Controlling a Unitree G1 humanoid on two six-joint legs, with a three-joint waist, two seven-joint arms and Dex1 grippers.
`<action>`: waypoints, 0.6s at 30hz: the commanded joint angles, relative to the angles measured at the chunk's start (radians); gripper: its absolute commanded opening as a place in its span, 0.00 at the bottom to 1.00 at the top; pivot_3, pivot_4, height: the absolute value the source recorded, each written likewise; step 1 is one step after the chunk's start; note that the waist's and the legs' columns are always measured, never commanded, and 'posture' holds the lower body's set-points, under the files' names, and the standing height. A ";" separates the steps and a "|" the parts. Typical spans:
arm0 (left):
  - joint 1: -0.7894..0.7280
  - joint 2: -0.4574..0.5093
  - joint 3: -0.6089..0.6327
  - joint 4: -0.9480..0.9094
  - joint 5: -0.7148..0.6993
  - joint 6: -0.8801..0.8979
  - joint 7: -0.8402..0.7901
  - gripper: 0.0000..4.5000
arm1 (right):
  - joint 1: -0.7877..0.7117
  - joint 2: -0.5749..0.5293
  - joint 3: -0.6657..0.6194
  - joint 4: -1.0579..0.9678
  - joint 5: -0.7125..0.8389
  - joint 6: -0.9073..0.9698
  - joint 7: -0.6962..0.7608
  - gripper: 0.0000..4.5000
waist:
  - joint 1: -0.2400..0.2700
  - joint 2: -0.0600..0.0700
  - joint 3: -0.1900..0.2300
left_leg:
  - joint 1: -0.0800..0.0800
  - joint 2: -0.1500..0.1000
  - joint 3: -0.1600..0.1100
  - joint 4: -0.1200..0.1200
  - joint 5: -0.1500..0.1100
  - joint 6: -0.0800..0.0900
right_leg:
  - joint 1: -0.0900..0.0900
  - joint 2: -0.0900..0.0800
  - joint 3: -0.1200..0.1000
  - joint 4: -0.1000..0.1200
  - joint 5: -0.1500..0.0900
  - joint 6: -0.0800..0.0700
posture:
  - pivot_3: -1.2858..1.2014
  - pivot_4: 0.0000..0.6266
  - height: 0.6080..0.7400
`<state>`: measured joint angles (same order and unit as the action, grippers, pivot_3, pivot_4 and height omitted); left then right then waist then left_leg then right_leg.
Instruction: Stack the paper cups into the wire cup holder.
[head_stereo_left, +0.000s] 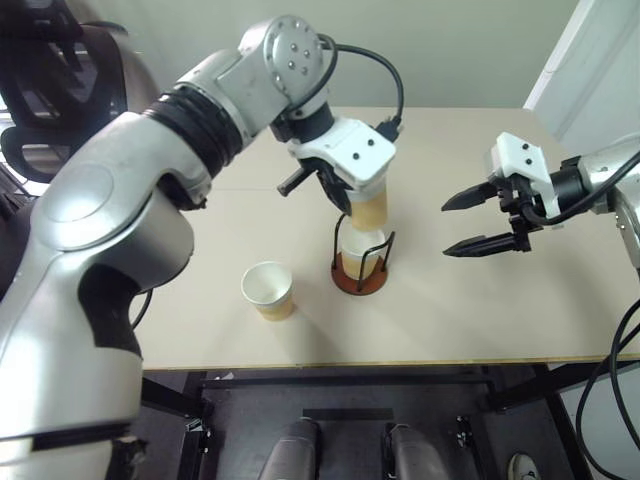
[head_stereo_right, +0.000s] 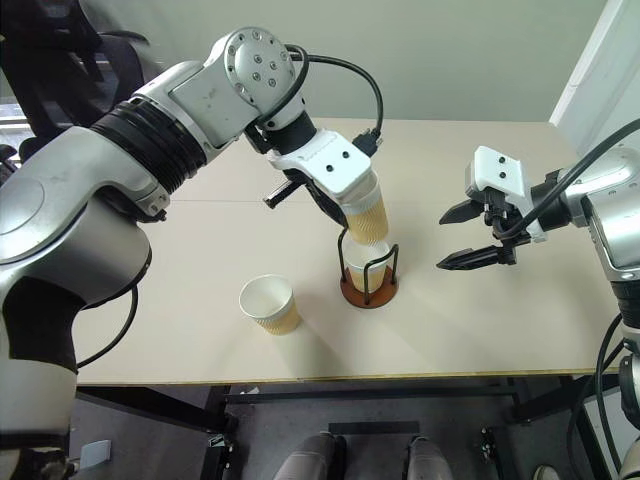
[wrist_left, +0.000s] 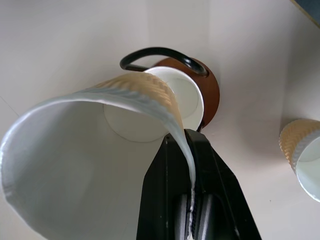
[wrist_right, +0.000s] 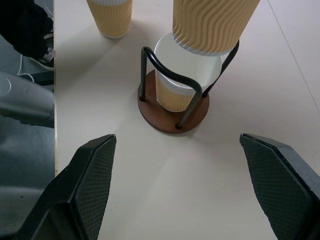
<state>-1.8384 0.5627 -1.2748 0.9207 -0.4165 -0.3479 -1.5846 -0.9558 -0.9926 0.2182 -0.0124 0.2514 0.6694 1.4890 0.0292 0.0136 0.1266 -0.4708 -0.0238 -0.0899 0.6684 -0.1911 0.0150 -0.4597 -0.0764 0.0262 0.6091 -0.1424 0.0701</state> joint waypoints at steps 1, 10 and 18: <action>-0.011 -0.003 0.015 0.020 0.026 -0.028 -0.030 0.00 | -0.006 -0.019 -0.041 -0.028 0.015 0.002 -0.010 0.90 | 0.000 0.000 0.000 | 0.000 0.000 0.000 0.000 0.000 0.000 | 0.000 0.000 0.000 0.000 0.000 0.000 | 0.52 0.24 1.00; -0.003 0.001 0.006 -0.002 0.019 -0.022 -0.030 0.00 | -0.002 -0.022 -0.040 -0.034 0.015 0.003 -0.014 0.90 | 0.001 0.000 0.000 | 0.000 0.000 -0.001 0.000 0.000 0.000 | 0.000 -0.001 0.000 0.000 0.000 0.000 | 0.52 0.24 1.00; 0.005 -0.010 0.002 0.004 0.039 -0.039 -0.030 0.00 | 0.005 -0.026 -0.041 -0.039 0.016 0.006 -0.019 0.90 | 0.001 0.000 0.000 | 0.000 0.000 -0.001 0.000 0.000 0.000 | 0.000 -0.001 0.000 0.000 0.000 0.000 | 0.52 0.24 1.00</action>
<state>-1.8233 0.5518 -1.2758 0.9202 -0.3853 -0.3720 -1.5846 -0.9464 -0.9975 0.2170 -0.0254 0.2532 0.6733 1.4737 0.0300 0.0136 0.1266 -0.4710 -0.0236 -0.0906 0.6686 -0.1912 0.0151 -0.4595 -0.0772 0.0263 0.6091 -0.1425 0.0702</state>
